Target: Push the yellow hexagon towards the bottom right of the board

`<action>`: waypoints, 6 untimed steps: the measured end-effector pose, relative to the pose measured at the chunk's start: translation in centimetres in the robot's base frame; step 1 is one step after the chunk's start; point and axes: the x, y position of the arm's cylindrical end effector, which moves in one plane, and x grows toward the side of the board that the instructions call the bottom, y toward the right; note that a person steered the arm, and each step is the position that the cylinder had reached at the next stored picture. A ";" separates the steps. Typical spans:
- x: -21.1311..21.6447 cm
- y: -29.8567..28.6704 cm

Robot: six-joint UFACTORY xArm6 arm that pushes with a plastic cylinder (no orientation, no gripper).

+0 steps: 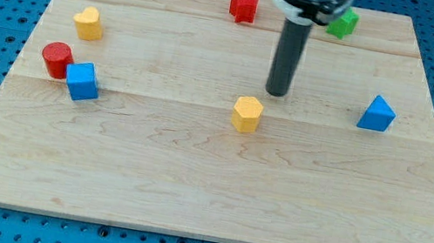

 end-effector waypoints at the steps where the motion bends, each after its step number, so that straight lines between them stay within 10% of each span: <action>1: 3.8 -1.5; 4: 8.7 -7.5; 6: 12.0 4.5</action>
